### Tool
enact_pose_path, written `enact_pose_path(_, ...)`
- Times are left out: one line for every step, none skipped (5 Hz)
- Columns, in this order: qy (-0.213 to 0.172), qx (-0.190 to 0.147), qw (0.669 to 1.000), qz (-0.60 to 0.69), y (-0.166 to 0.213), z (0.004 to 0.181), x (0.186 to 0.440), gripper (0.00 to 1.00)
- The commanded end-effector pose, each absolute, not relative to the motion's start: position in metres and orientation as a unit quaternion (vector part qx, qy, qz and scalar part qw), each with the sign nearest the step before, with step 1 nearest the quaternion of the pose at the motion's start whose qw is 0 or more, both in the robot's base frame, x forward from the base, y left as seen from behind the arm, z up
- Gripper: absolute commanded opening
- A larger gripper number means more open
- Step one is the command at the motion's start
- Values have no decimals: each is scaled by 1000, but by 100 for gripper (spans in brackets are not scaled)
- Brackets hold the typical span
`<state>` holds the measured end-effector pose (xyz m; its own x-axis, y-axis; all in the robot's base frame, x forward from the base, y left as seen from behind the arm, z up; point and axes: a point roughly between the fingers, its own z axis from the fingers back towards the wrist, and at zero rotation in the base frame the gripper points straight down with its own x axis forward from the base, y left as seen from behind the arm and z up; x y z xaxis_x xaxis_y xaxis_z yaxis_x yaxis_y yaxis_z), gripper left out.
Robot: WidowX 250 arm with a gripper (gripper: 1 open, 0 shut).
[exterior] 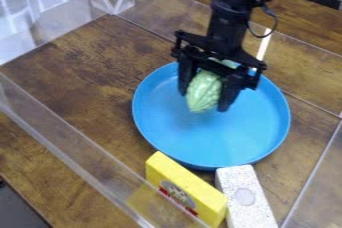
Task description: Put the green object in the blue tray
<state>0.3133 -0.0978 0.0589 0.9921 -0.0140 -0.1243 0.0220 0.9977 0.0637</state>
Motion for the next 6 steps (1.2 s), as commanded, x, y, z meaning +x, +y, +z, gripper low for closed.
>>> enact_pose_path(26, 15, 1000, -1, -103, 73, 319, 100)
enact_pose_path(25, 14, 1000, 9, -97, 74, 321, 0)
enact_pose_path(27, 17, 999, -9, -107, 68, 320, 100)
enact_pose_path(26, 20, 999, -34, -117, 62, 318, 0)
enact_pose_path(28, 27, 999, -15, -115, 75, 317, 0)
enact_pose_path(34, 35, 999, 12, -107, 88, 317, 0)
